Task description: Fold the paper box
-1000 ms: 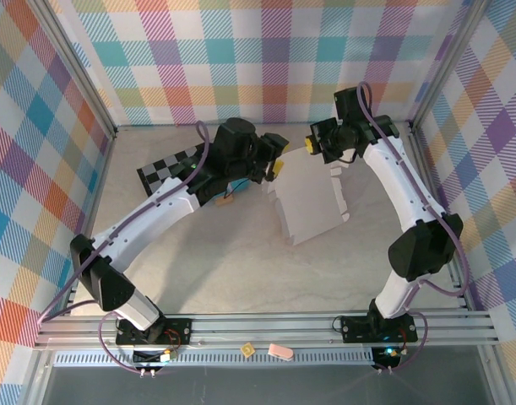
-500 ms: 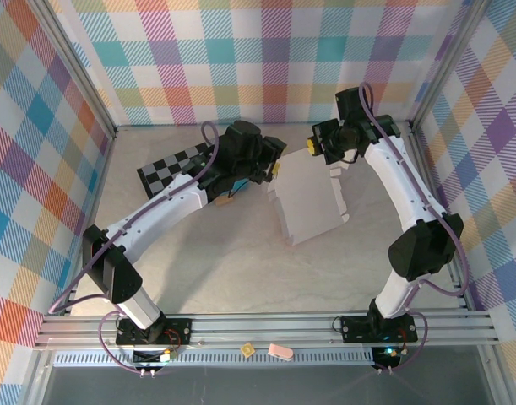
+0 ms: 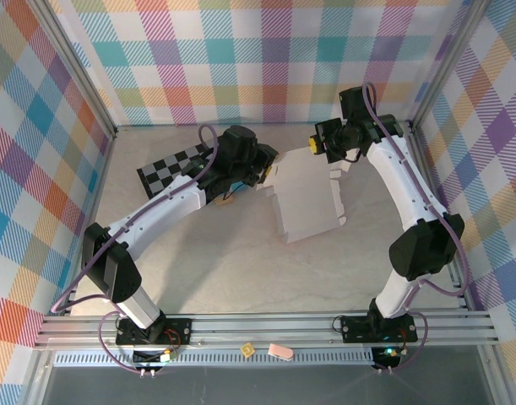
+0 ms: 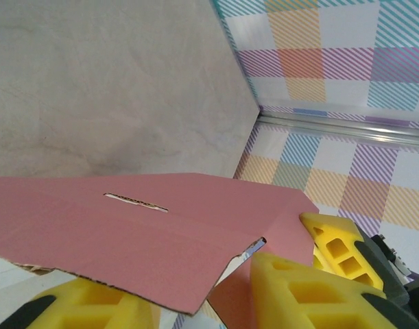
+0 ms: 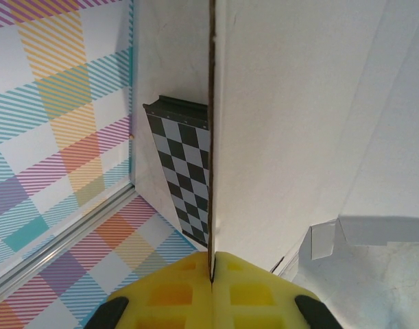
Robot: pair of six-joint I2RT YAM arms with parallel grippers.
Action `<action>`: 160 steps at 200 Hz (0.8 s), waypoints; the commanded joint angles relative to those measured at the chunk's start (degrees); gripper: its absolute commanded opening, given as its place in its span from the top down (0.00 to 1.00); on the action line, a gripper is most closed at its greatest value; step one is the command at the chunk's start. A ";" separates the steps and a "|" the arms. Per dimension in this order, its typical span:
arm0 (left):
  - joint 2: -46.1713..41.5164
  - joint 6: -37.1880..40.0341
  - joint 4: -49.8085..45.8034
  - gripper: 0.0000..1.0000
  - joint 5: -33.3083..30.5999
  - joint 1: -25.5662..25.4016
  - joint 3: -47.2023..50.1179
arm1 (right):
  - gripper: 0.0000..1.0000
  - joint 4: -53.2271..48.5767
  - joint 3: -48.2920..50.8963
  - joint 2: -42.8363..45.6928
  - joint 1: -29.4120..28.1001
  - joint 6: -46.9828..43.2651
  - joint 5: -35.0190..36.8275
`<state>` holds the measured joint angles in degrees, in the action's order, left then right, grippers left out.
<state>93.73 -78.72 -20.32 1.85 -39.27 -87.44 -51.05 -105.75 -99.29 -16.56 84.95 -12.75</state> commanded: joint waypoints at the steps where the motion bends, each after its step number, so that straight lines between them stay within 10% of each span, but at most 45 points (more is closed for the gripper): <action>1: -1.31 1.55 2.70 0.67 0.65 0.15 0.54 | 1.00 0.27 0.33 1.68 0.30 1.27 -1.74; 79: 1.44 7.94 2.65 0.74 7.41 -0.64 -0.63 | 1.00 5.30 4.12 1.95 0.36 3.29 -2.58; 160: 3.90 14.11 0.88 0.60 8.75 -0.72 -4.53 | 1.00 6.64 7.29 2.87 0.22 3.58 -2.12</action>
<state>98.43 -68.10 -18.35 9.61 -39.51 -89.32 -45.41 -99.81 -98.52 -16.08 87.64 -14.11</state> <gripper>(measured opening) 0.374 0.055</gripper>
